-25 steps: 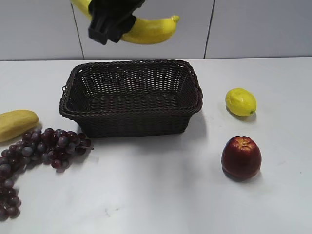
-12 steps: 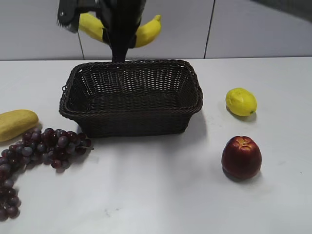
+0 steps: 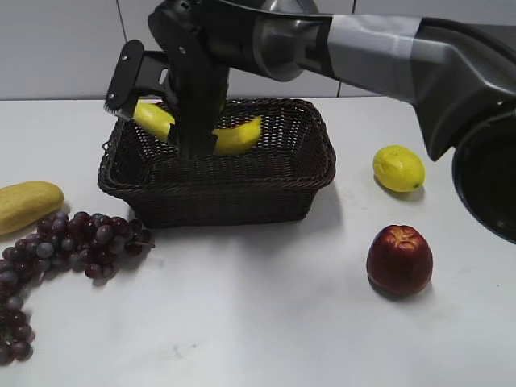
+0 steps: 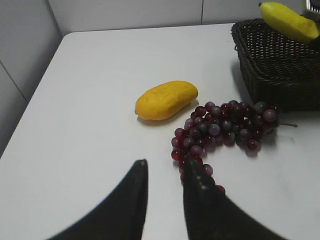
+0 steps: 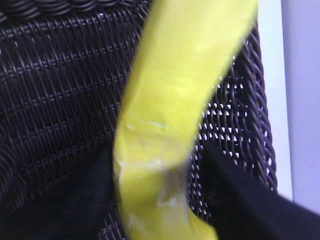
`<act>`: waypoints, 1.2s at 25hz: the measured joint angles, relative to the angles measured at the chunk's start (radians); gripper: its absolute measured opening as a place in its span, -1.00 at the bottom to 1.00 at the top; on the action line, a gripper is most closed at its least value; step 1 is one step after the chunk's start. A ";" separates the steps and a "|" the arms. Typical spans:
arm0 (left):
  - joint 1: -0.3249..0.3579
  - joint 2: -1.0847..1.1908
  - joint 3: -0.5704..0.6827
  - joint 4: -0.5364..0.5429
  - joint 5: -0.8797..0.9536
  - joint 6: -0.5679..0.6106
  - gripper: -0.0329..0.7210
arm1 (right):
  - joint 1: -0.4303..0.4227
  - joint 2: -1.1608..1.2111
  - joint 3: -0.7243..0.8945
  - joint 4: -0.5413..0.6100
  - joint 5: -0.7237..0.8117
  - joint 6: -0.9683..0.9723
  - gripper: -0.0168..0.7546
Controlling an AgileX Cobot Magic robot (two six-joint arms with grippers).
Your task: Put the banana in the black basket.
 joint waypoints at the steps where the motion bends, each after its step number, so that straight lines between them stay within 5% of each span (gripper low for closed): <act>1: 0.000 0.000 0.000 0.000 0.000 0.000 -0.28 | 0.000 0.000 0.000 -0.004 0.000 0.018 0.52; 3: 0.000 0.000 0.000 0.000 0.000 0.000 -0.28 | 0.000 0.000 0.000 -0.019 0.000 0.048 0.65; 9: 0.000 0.000 0.000 0.000 0.000 0.000 -0.28 | -0.003 -0.071 0.000 -0.026 0.011 0.075 0.66; 13: 0.000 0.000 0.000 0.000 0.000 0.000 -0.28 | -0.044 -0.182 0.000 -0.023 0.025 0.256 0.64; 22: 0.000 0.000 0.000 0.000 0.000 0.000 -0.28 | -0.394 -0.316 0.000 0.169 0.310 0.384 0.58; 30: 0.000 0.000 0.000 0.000 0.000 0.000 -0.28 | -0.659 -0.332 0.043 0.347 0.335 0.433 0.58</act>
